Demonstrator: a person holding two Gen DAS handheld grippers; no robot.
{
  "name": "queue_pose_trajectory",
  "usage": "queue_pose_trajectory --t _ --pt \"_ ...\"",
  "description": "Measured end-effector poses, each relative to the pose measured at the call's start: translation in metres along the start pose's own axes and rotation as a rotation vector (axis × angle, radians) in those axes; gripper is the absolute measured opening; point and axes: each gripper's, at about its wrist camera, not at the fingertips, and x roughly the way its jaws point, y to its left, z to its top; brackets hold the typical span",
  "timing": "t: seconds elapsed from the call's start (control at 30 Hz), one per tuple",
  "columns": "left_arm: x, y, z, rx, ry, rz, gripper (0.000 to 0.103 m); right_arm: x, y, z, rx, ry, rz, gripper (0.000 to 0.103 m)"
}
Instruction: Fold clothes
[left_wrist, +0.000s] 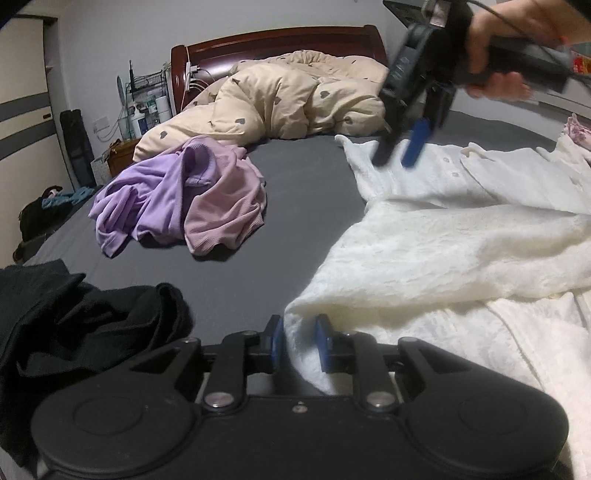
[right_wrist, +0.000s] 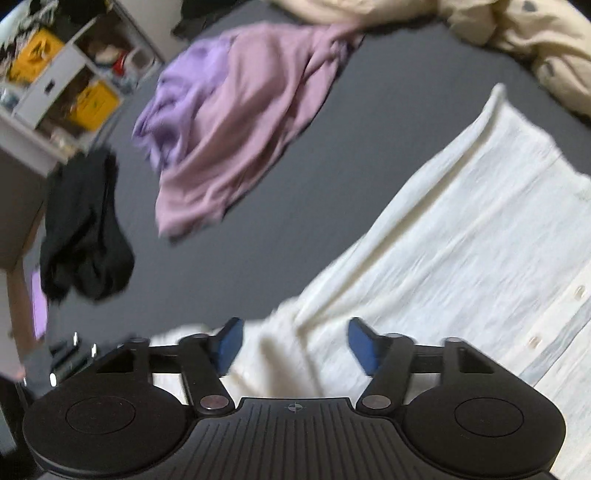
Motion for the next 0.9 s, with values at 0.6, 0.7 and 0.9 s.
queue_pose_trajectory --t 0.6,0.7,0.9 --pt "-0.01 0.011 -0.009 -0.124 0.0 0.042 0.002 0.052 0.025 0.031 0.045 -0.144 -0.084 0.0" --pt "-0.012 0.013 -0.008 -0.137 0.001 0.028 0.002 0.042 0.029 0.028 0.034 -0.129 -0.05 0.001" --pt "-0.011 0.014 -0.006 -0.137 -0.003 0.013 0.002 0.034 0.039 0.013 -0.132 0.001 -0.118 0.006"
